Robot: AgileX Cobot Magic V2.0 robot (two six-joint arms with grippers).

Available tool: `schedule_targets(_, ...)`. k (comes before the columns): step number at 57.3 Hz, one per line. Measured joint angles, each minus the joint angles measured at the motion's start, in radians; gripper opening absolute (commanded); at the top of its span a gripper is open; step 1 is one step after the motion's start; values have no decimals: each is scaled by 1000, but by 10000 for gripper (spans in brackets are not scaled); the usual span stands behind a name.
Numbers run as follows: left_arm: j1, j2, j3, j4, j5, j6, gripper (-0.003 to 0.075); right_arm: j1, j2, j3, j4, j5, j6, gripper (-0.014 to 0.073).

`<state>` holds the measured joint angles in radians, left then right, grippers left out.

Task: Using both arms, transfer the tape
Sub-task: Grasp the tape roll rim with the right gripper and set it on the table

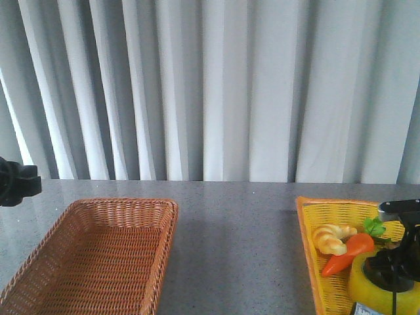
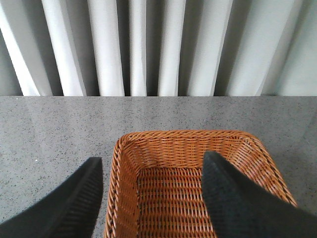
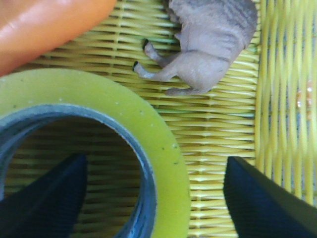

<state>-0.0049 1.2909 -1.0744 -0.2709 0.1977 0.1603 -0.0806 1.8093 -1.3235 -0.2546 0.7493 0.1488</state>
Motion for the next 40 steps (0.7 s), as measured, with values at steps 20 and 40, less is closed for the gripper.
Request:
schedule_targets(20, 0, 0, 0, 0, 12, 0, 434, -1, 30, -6, 12, -25, -16, -13)
schedule_targets(40, 0, 0, 0, 0, 44, 0, 434, -2, 53, -141, 35, 86, -28, -1)
